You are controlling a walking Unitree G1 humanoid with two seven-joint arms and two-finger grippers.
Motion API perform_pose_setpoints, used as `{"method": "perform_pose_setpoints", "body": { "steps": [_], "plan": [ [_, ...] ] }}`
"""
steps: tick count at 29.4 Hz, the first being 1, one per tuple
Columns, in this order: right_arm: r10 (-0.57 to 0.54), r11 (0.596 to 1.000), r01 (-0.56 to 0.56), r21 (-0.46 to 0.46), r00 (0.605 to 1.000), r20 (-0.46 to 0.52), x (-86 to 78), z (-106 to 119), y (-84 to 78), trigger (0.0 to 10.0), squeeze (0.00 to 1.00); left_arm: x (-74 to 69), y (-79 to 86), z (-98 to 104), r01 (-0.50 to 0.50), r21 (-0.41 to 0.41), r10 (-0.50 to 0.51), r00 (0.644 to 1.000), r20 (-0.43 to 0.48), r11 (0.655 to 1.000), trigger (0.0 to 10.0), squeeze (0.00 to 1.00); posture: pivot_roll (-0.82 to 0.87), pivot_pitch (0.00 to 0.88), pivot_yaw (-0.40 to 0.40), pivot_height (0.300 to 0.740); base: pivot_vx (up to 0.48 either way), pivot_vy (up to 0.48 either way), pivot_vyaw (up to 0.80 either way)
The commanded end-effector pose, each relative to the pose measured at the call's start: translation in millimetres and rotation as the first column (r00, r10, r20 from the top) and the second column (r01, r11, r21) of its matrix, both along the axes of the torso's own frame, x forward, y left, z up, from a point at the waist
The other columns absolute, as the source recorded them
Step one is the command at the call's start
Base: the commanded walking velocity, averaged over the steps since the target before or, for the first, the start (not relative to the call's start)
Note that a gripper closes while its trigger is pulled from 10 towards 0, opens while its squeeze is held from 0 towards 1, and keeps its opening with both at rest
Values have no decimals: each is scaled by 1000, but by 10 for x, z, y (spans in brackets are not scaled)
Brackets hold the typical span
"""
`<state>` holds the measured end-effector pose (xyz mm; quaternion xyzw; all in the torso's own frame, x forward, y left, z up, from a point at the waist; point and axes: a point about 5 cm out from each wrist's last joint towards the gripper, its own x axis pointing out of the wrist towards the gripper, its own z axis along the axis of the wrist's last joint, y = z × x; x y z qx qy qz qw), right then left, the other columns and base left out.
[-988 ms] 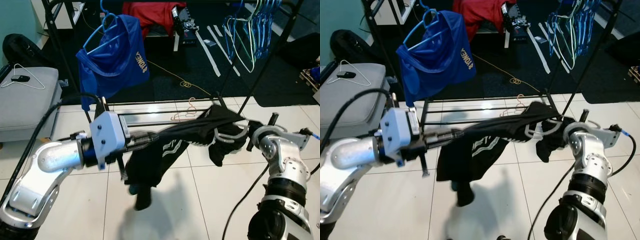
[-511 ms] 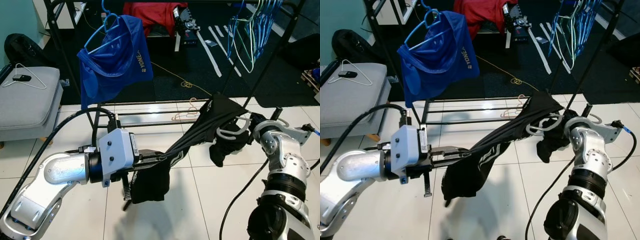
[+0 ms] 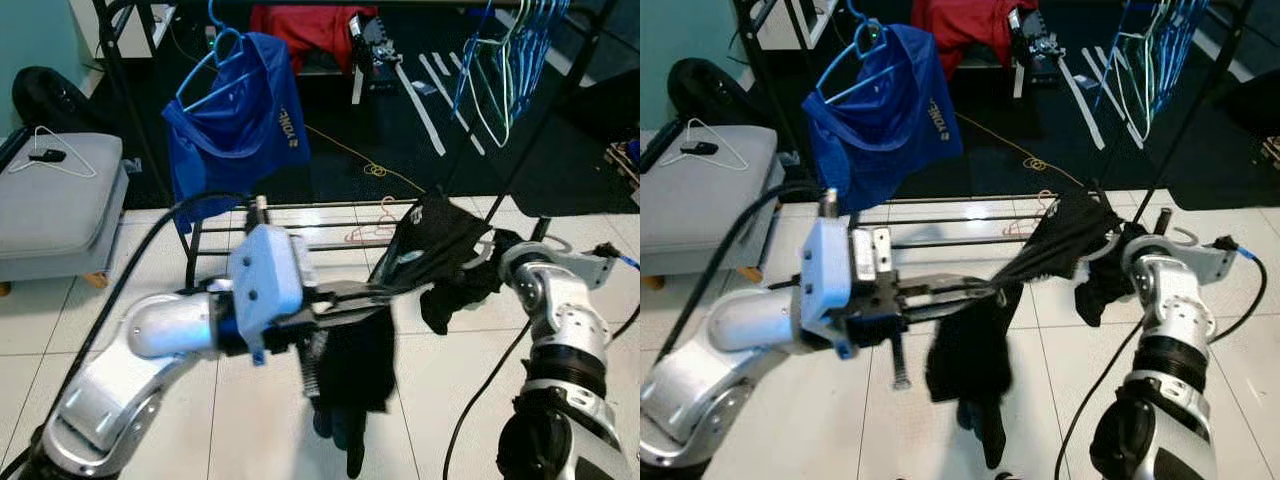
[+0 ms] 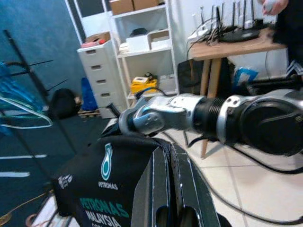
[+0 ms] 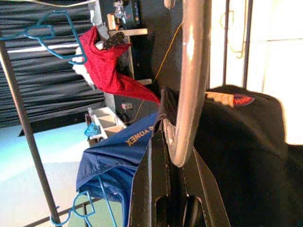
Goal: Hang hanger
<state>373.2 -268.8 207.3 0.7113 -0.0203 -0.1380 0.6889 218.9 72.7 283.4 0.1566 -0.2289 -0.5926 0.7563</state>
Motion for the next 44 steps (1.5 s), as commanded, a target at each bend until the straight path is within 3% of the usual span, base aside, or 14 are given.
{"method": "perform_pose_setpoints", "body": {
  "steps": [1, 8, 14, 17, 19, 22, 25, 27, 29, 33, 41, 42, 43, 44],
  "plan": [
    [-69, 998, 69, 7, 998, -6, -23, -21, -95, 10000, 0, -140, -55, 53, 79, -18, -78, 997, 28, 997, 10000, 0, -28, 261, -21, 740, 0, 0, 0],
    [-73, 995, 69, 76, 996, 46, 112, 122, 114, 10000, 0, -125, -69, -44, 46, 6, -46, 999, -4, 999, 10000, 0, -25, 264, -22, 740, 0, 0, 0],
    [87, 994, -82, -72, 993, 79, 216, 303, 618, 10000, 0, -54, -133, -105, 8, 14, -7, 999, -33, 1000, 10000, 0, -28, 267, -25, 740, 0, 0, 0],
    [87, 994, -82, -72, 993, 79, 216, 303, 618, 10000, 0, -54, -133, -105, 8, 14, -7, 999, -33, 1000, 10000, 0, -28, 267, -25, 740, 0, 0, 0],
    [137, 985, -128, -114, 987, 78, 224, 336, 759, 10000, 0, -38, -154, -112, 0, 19, 1, 999, -33, 1000, 10000, 0, -28, 267, -25, 740, 0, 0, 0],
    [304, 895, -274, -351, 952, 33, 178, 374, 1083, 10000, 0, 51, -183, -117, -62, 20, 62, 998, -20, 998, 10000, 0, -34, 273, -28, 740, 0, 0, 0],
    [323, 868, -290, -403, 946, 17, 163, 370, 1110, 10000, 0, 63, -181, -120, -71, 22, 72, 997, -19, 997, 10000, 0, -34, 273, -27, 740, 0, 0, 0],
    [353, 818, -315, -482, 935, -11, 142, 360, 1142, 10000, 0, 82, -178, -134, -86, 31, 87, 996, -29, 996, 10000, 0, -35, 275, -26, 740, 0, 0, 0],
    [353, 818, -315, -482, 935, -11, 142, 360, 1142, 10000, 0, 82, -178, -134, -86, 31, 87, 996, -29, 996, 10000, 0, -35, 275, -26, 740, 0, 0, 0],
    [443, 743, -391, -543, 896, -39, 88, 339, 1308, 10000, 0, 142, -185, -176, -133, 45, 135, 989, -59, 990, 10000, 0, -35, 276, -25, 740, 0, 0, 0],
    [457, 720, -403, -565, 888, -52, 72, 326, 1333, 10000, 0, 233, -90, -230, -211, 85, 217, 974, -60, 974, 10000, 0, -32, 276, -25, 740, 0, 0, 0],
    [451, 717, -401, -571, 890, -58, 69, 319, 1320, 10000, 0, 276, -26, -255, -249, 102, 256, 965, -61, 963, 10000, 600, -32, 275, -25, 740, 0, 0, 0],
    [451, 717, -401, -571, 890, -58, 69, 319, 1320, 10000, 0, 276, -26, -255, -249, 102, 256, 965, -61, 963, 10000, 600, -32, 275, -25, 740, 0, 0, 0],
    [446, 717, -399, -573, 893, -64, 69, 312, 1307, 10000, 0, 294, 16, -274, -262, 114, 271, 960, -71, 958, 10000, 1000, -32, 274, -25, 740, 0, 0, 0]
  ]
}}
